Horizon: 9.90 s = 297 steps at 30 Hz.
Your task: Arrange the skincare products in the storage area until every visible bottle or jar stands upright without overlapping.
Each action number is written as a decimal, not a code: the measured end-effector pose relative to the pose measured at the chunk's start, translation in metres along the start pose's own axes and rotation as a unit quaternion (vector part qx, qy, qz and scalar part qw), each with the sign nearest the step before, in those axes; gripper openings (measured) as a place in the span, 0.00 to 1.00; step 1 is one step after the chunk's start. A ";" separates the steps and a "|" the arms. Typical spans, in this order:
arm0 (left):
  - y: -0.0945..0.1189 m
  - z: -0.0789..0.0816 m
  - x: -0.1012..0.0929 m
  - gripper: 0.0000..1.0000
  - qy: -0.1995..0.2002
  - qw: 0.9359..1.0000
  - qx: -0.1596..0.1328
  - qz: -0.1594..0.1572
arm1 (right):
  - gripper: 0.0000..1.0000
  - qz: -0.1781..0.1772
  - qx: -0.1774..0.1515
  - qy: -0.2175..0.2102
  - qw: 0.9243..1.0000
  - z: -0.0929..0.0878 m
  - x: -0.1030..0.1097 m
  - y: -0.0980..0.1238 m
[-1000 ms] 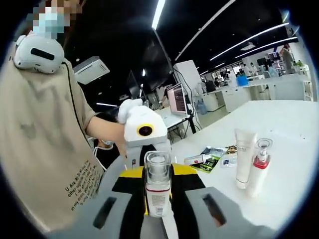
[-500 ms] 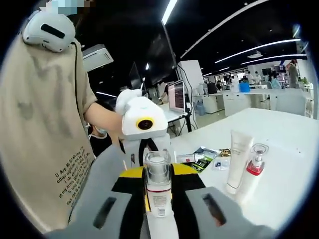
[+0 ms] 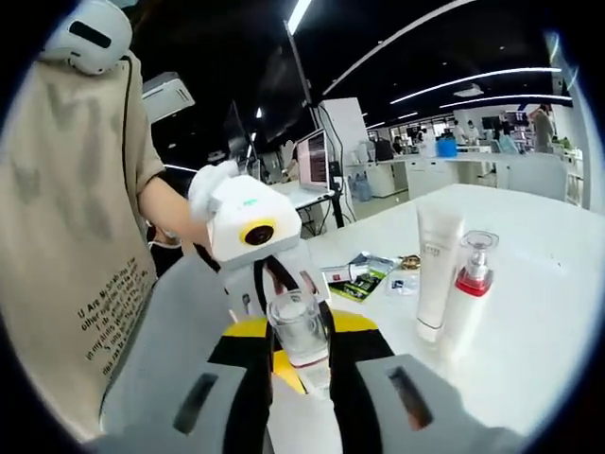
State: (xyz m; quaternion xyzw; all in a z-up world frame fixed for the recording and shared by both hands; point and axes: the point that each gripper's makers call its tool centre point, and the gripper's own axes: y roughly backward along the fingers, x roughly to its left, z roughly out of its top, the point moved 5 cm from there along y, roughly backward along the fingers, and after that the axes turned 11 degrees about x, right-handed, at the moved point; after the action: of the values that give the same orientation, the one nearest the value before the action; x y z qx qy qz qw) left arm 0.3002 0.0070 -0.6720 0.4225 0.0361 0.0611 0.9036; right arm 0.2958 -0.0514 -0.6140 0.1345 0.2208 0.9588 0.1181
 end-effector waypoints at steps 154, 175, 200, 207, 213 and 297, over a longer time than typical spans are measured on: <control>-0.009 -0.053 0.064 0.55 0.106 0.992 0.022 0.072 | 0.63 -0.240 0.054 -0.103 0.964 -0.058 -0.055 -0.029; 0.034 -0.086 0.037 0.76 0.183 0.977 0.021 0.110 | 0.82 -0.240 0.055 -0.122 0.962 -0.052 -0.018 -0.034; 0.107 -0.140 0.000 0.91 0.300 0.944 -0.005 0.139 | 0.90 -0.244 0.035 -0.132 0.960 -0.039 0.017 -0.030; 0.121 -0.153 -0.010 0.91 0.315 0.936 -0.005 0.156 | 0.92 -0.242 0.039 -0.127 0.961 -0.037 0.026 -0.029; 0.128 -0.160 -0.020 0.91 0.323 0.932 -0.003 0.163 | 0.93 -0.246 0.042 -0.119 0.961 -0.035 0.029 -0.027; 0.097 -0.186 0.143 0.36 0.285 0.922 0.223 0.140 | 0.90 -0.318 0.033 -0.144 0.936 -0.045 0.013 -0.010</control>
State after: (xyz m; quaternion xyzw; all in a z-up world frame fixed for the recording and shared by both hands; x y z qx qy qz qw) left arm 0.4127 0.2300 -0.7183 0.5784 0.2451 0.2951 0.7199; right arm 0.2719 -0.0568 -0.6547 0.1979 0.2637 0.8337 0.4430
